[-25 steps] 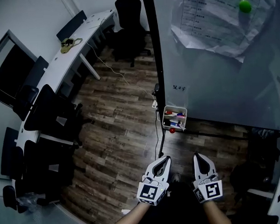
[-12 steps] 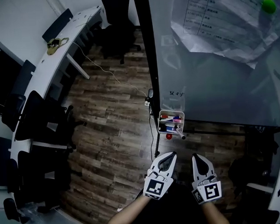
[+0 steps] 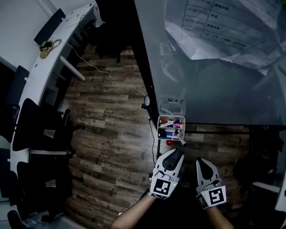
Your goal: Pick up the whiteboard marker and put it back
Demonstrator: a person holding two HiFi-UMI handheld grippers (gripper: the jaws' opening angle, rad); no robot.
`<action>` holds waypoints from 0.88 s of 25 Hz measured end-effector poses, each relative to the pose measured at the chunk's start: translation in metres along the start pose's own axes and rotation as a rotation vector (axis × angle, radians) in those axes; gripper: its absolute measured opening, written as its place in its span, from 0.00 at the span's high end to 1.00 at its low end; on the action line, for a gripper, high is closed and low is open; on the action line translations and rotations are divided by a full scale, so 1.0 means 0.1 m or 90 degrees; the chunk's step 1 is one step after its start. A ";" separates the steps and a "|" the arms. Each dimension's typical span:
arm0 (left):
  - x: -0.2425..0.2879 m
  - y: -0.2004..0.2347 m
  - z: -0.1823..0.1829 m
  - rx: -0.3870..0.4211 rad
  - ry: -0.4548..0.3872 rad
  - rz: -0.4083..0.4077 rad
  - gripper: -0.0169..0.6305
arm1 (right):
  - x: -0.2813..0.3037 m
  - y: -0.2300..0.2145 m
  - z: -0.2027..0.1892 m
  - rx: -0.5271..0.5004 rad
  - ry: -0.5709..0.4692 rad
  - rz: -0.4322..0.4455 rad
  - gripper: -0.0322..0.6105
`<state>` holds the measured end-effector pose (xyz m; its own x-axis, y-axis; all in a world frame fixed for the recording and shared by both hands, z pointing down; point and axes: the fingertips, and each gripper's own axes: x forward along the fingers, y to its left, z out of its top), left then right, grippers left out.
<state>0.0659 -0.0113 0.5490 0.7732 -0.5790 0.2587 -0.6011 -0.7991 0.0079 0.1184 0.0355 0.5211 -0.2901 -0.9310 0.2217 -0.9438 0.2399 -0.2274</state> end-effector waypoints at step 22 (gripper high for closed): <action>0.42 0.09 -0.04 0.002 0.012 -0.010 0.73 | 0.09 -0.19 -0.08 0.027 0.013 -0.029 0.93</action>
<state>0.0922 -0.0421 0.5642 0.7789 -0.5630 0.2761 -0.5880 -0.8088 0.0093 0.1324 0.0250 0.5345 -0.2509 -0.9347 0.2518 -0.9486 0.1856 -0.2563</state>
